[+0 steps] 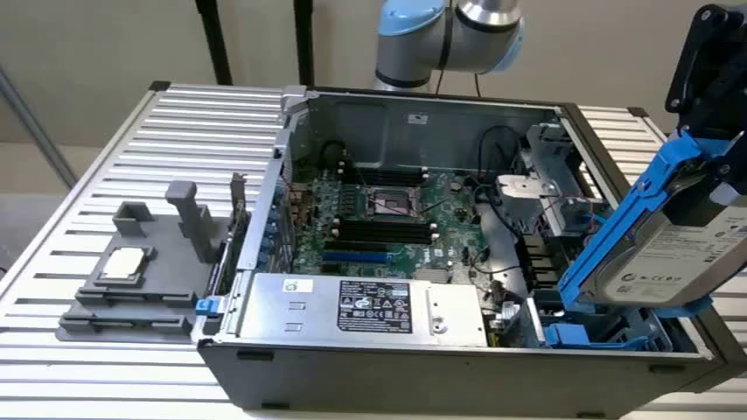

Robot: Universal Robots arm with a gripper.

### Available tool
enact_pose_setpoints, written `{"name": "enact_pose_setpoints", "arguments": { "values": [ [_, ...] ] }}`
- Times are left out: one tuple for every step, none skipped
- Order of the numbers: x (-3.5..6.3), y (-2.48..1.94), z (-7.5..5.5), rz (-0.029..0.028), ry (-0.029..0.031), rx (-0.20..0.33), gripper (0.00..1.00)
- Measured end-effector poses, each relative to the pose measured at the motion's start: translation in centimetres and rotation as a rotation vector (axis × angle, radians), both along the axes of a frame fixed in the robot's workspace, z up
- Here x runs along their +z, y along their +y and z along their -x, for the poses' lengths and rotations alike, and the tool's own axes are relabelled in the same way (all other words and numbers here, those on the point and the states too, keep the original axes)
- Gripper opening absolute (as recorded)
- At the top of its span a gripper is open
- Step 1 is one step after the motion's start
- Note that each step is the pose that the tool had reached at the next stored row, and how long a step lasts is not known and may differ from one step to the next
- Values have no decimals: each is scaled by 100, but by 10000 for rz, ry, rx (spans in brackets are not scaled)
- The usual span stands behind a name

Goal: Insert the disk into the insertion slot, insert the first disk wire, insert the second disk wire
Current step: 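Insert the disk into the insertion slot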

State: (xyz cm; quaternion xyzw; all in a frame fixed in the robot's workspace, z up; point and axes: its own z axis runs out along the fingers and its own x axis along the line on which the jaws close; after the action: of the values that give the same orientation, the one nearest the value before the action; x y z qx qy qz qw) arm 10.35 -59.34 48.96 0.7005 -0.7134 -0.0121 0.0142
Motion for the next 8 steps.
{"name": "enact_pose_setpoints", "arguments": {
  "values": [
    [0, 0, 0, 0, 0, 0, 32],
    [0, 0, 0, 0, -1, 0, 32],
    [0, 0, 0, 0, -1, 0, 32],
    [0, 0, 0, 1, -1, 0, 32],
    [0, 0, 0, 0, -1, 0, 32],
    [0, 0, 0, 0, -1, 0, 32],
    [0, 0, 0, 0, -1, 0, 32],
    [0, 0, 0, 0, -1, 0, 32]
  ]
}}
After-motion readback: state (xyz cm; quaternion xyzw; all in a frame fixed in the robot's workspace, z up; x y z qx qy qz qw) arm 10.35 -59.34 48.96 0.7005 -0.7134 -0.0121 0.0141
